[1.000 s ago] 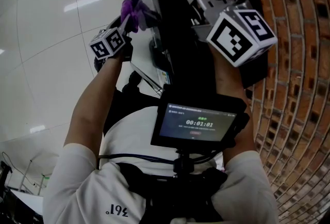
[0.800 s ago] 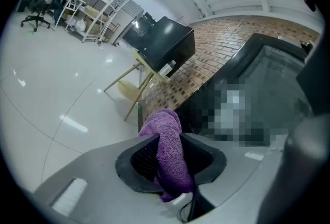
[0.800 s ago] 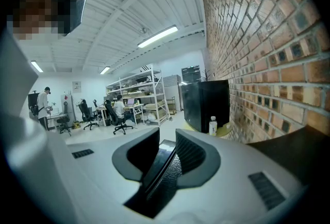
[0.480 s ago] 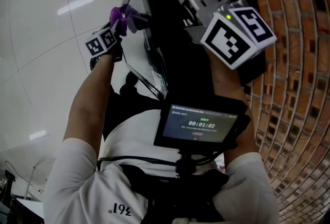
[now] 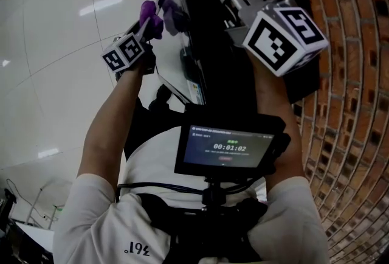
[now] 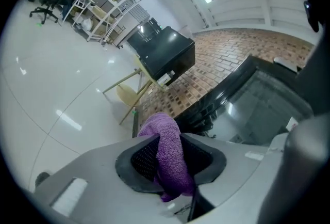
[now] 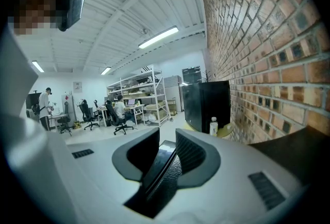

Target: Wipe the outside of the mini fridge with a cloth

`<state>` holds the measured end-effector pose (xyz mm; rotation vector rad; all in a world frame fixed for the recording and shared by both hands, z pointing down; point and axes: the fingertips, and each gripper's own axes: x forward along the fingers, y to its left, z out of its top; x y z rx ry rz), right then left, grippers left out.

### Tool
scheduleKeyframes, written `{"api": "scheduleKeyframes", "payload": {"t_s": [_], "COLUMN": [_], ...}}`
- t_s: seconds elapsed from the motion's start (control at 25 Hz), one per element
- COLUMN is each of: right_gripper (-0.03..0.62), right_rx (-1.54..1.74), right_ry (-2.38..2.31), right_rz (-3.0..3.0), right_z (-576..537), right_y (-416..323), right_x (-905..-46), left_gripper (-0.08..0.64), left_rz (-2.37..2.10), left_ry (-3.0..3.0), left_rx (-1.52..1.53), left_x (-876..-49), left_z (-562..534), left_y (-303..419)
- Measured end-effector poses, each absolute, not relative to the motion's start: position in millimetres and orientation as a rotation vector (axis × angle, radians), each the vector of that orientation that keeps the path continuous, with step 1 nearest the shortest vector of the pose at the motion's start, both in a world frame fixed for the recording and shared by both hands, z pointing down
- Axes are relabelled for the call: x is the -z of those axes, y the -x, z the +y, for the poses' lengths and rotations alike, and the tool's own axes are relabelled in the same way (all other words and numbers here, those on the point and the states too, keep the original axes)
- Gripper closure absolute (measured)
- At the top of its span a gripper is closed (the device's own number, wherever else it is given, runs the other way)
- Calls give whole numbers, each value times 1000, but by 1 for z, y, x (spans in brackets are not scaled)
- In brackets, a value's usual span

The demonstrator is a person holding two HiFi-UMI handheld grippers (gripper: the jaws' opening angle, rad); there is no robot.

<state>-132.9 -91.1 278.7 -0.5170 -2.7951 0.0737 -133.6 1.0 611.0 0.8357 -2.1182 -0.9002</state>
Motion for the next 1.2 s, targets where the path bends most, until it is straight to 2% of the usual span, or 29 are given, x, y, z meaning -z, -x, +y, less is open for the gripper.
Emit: {"api": "scheduleKeyframes", "payload": {"t_s": [0.4, 0.72, 0.92, 1.2], "right_gripper": [502, 502, 502, 502], "right_rx": [-75, -71, -67, -67], "right_ry": [535, 552, 567, 566], "right_rz": [-2810, -2814, -2813, -2810], "right_z": [-90, -90, -87, -87], "right_y": [133, 133, 134, 133], "right_x": [-278, -278, -277, -278], "left_gripper": [443, 443, 443, 443], "left_rz": [-2151, -2179, -2170, -2148], "left_ry": [-909, -1068, -1136, -1154], "left_rx": [1189, 1289, 1307, 1257], "left_x": [-453, -355, -330, -346], "left_z": [18, 19, 16, 4], "left_y": [90, 40, 19, 0]}}
